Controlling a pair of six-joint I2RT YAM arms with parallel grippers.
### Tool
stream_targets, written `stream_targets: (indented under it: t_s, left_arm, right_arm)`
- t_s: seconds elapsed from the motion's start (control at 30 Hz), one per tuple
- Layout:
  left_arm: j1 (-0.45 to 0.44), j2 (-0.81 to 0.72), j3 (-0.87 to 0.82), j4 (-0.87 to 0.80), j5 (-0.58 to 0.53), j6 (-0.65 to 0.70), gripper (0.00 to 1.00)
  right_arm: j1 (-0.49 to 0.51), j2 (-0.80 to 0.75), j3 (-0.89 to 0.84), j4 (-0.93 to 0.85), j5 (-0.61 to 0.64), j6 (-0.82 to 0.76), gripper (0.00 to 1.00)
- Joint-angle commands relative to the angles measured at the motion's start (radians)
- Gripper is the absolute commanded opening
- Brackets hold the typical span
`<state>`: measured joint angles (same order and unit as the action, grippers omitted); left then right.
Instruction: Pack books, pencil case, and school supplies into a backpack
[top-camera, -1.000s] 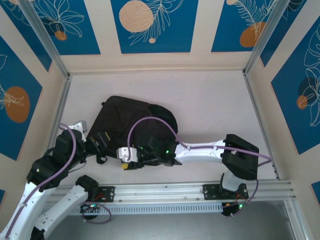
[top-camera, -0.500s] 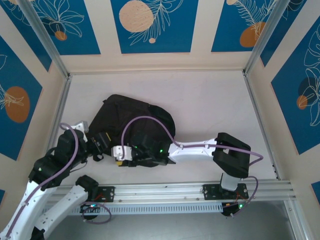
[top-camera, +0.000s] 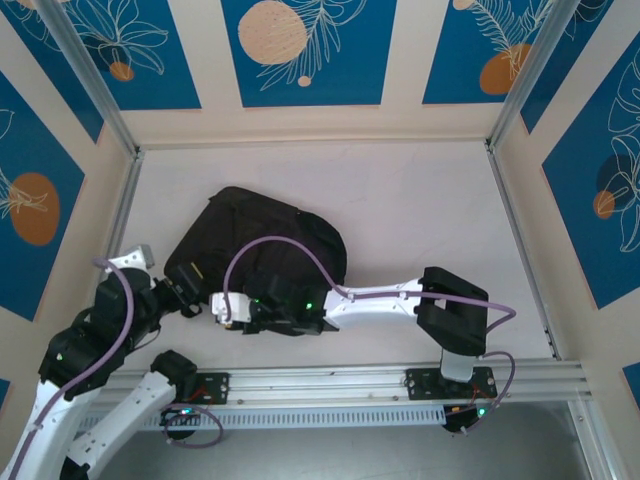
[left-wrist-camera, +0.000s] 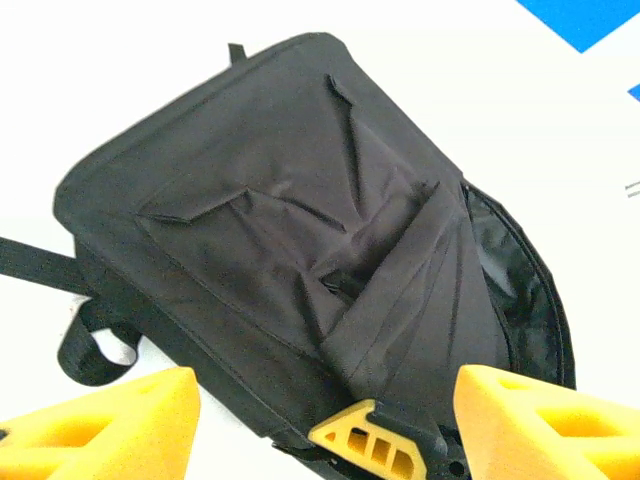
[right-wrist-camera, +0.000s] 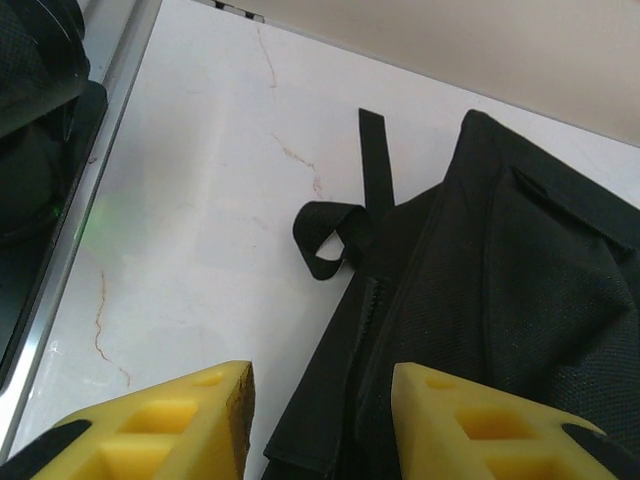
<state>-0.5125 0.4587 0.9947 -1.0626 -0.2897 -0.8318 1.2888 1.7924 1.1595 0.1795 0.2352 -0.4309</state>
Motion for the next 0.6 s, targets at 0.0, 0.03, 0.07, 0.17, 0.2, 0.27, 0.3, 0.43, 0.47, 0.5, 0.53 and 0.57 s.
stream_targets:
  t_s: [0.0,0.03,0.07,0.17,0.2,0.27,0.3,0.43,0.47,0.5,0.53,0.57]
  left_arm:
    - [0.006,-0.013,0.029,-0.022,-0.072,-0.001,0.68]
    - [0.006,-0.012,0.033,-0.021,-0.072,0.0,0.68]
    - [0.006,-0.013,0.034,-0.022,-0.07,0.0,0.67]
    - [0.006,-0.015,0.034,-0.026,-0.073,-0.004,0.67]
    - [0.006,-0.017,0.032,-0.027,-0.075,-0.005,0.67]
    - [0.005,-0.024,0.031,-0.03,-0.079,-0.006,0.67]
    - [0.005,-0.027,0.032,-0.032,-0.084,-0.006,0.67]
    - [0.005,-0.032,0.046,-0.046,-0.105,-0.004,0.67]
    - [0.005,-0.031,0.05,-0.048,-0.112,-0.002,0.67]
    - [0.005,-0.032,0.053,-0.049,-0.119,-0.001,0.67]
    - [0.005,-0.032,0.055,-0.048,-0.126,-0.003,0.67]
    - [0.005,-0.032,0.054,-0.047,-0.13,-0.004,0.67]
  right_arm:
    - [0.0,0.028,0.048,-0.005,0.062,0.004,0.41]
    - [0.001,0.034,0.053,-0.01,0.066,0.006,0.41]
    - [0.001,0.039,0.06,-0.015,0.072,0.004,0.41]
    - [0.002,0.044,0.073,-0.02,0.102,0.003,0.41]
    - [0.001,0.046,0.08,-0.024,0.109,0.003,0.41]
    - [0.005,0.05,0.102,-0.05,0.14,-0.007,0.41]
    - [0.011,0.048,0.107,-0.057,0.163,-0.017,0.41]
    - [0.022,0.006,0.116,-0.128,0.201,-0.034,0.44]
    - [0.023,-0.005,0.119,-0.149,0.195,-0.026,0.45]
    - [0.021,-0.014,0.124,-0.17,0.185,-0.021,0.46]
    - [0.024,-0.018,0.131,-0.188,0.174,-0.014,0.47]
    - [0.023,-0.018,0.135,-0.197,0.169,-0.006,0.47]
